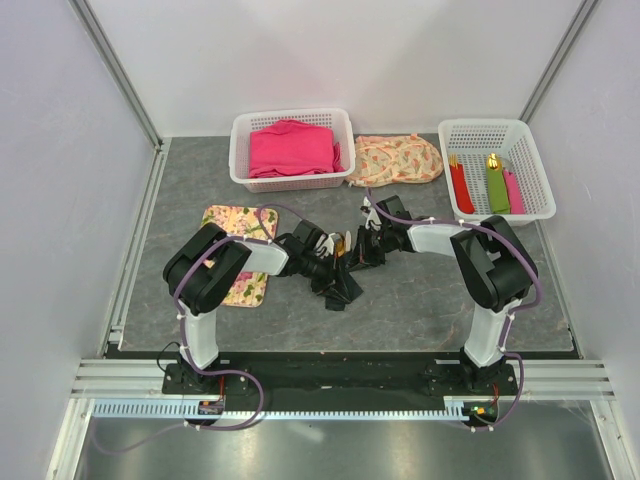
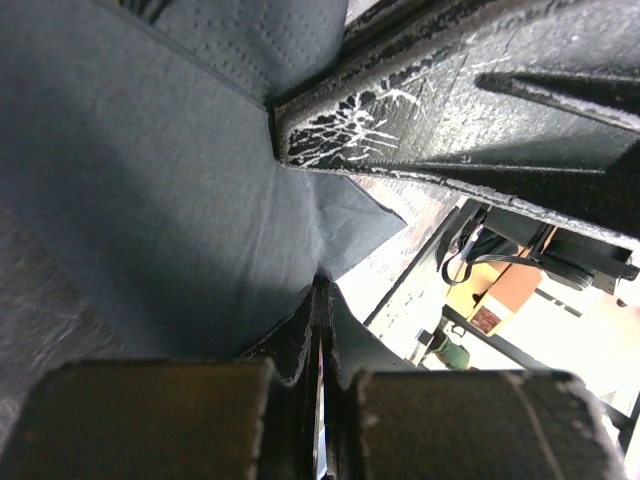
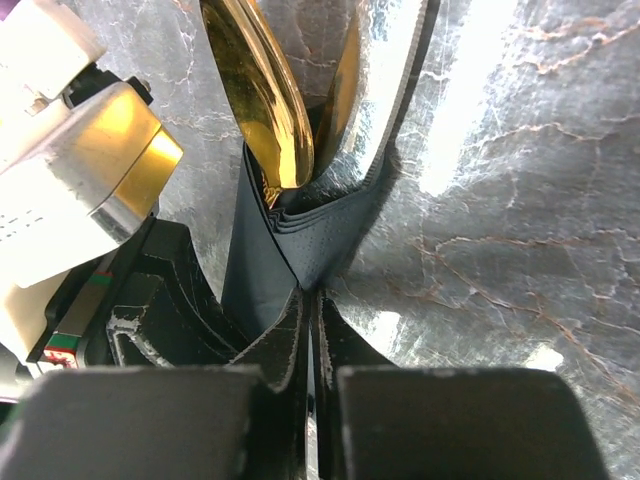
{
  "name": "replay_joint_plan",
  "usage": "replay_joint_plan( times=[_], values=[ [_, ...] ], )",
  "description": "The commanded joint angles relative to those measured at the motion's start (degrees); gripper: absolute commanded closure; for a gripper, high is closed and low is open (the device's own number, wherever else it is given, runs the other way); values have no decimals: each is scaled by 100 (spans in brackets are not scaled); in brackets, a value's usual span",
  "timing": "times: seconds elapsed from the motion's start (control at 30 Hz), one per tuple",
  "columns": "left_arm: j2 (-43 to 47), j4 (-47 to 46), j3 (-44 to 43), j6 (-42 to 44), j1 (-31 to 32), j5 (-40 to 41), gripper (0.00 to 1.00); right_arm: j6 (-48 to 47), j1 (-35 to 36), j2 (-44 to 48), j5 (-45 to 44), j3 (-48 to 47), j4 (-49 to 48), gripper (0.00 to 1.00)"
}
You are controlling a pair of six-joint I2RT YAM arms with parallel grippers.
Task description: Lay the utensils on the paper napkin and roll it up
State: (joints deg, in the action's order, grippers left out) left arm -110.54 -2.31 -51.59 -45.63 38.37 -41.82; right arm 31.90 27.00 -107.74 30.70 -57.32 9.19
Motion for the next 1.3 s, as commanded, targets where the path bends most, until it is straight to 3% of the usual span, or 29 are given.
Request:
replay_joint_plan(
  times=[0.0,0.13,0.23,0.27,0.33,0.43,0.57,0.6,0.7,0.9,1.07,1.27],
  values=[
    [-117,248,114,-8,-66,561,98,-404,95,-502,-917,230,637,100],
    [102,-207,220,-60,-172,386,98,-465,77,-388,-645,204,461,100],
    [654,-674,325,-87,-277,201,81,-579,60,-204,-609,239,233,100],
    [813,-683,317,-43,-312,157,68,-701,59,-125,-600,230,137,100],
    [1400,-500,264,281,-496,157,59,-843,-11,-72,-548,195,101,100],
    [2051,193,89,782,-882,87,48,-1142,-64,60,-354,134,39,100],
    [2668,1108,18,1467,-1480,148,17,-1405,-72,333,-249,168,-189,100],
    [2748,1301,26,1582,-1595,166,14,-1458,-64,376,-222,160,-224,100],
    [3046,1496,0,2092,-1955,437,10,-1511,-72,561,-143,212,-391,100],
    [3468,1339,228,2269,-2211,825,9,-1651,-64,1000,59,292,-603,100],
    [3829,409,861,2374,-2220,650,9,-1722,-64,1229,121,256,-585,100],
    [3689,100,906,2286,-2272,308,10,-1722,-55,1300,147,204,-568,100]
  ],
)
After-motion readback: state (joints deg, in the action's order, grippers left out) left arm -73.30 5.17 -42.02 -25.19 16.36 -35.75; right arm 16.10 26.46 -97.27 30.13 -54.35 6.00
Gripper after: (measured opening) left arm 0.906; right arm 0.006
